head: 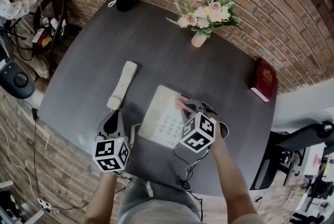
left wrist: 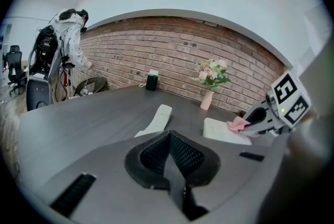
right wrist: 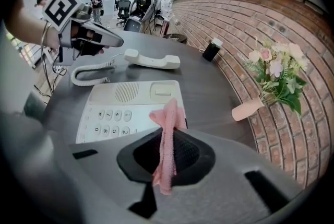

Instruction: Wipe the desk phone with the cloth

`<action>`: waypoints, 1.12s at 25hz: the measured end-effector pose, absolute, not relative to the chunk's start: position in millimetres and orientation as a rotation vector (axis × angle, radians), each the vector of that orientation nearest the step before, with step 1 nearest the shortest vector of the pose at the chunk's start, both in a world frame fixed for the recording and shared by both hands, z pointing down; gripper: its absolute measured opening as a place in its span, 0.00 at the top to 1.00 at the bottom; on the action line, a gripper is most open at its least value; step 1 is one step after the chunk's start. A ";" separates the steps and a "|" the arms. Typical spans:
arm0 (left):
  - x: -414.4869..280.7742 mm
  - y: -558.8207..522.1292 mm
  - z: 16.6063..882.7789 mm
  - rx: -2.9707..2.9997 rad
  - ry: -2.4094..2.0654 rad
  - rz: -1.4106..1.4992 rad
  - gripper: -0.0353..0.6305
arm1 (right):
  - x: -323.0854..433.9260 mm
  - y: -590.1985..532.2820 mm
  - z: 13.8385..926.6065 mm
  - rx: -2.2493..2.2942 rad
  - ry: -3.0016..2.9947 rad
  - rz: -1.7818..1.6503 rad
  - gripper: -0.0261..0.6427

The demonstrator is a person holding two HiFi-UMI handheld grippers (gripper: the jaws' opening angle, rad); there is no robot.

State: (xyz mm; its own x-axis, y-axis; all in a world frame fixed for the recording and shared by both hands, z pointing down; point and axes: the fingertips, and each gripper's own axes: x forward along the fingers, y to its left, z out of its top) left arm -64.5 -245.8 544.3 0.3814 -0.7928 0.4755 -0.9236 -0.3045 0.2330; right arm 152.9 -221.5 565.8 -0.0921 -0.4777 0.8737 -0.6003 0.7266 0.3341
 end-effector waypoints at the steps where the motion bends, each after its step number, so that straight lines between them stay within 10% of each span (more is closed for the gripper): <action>1: -65.1 -245.5 544.3 2.179 -1.477 0.376 0.95 | 152.5 -220.6 566.2 0.860 -1.734 0.130 0.93; 28: -80.5 -222.5 539.0 2.185 -1.490 0.387 0.95 | 134.9 -187.9 575.5 0.827 -1.749 0.186 0.93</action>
